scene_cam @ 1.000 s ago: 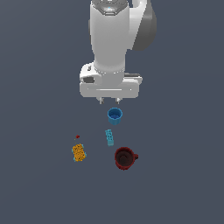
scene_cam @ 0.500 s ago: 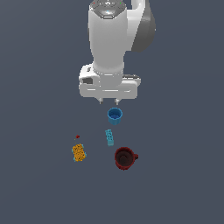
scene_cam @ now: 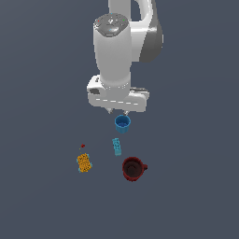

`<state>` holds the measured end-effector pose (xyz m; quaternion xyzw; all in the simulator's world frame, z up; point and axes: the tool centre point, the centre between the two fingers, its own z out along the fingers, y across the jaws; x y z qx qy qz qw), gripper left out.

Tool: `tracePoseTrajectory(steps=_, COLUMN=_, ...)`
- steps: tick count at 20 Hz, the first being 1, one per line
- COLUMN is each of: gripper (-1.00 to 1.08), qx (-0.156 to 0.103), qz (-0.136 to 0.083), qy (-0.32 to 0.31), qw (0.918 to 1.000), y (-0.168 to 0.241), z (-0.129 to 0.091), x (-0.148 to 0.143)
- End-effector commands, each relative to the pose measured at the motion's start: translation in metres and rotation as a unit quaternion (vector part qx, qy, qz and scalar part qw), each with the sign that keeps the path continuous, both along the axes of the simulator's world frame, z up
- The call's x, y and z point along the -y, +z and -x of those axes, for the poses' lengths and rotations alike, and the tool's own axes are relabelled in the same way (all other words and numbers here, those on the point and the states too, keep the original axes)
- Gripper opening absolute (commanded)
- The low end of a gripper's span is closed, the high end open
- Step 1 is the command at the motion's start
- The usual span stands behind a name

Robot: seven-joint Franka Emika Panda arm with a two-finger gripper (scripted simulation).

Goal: Pick up a designated object from a clutter of objects.

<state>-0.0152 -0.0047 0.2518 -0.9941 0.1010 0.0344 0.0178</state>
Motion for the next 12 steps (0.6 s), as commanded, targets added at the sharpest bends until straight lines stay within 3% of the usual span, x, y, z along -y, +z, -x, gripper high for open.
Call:
tracePoseTrajectory(steps=1, gripper=0.28, qx=-0.002, qz=-0.009, qy=-0.034, qw=0.9994, y=-0.01, z=0.002, x=-0.003)
tracePoseTrajectory(steps=7, gripper=0.28, qx=-0.013, qz=-0.033, qy=-0.14, qw=0.9895, y=-0.038, z=0.007, x=-0.009)
tracePoseTrajectory(steps=12, gripper=0.28, qx=-0.024, qz=-0.049, qy=-0.234, qw=0.9707, y=-0.062, z=0.013, x=-0.013)
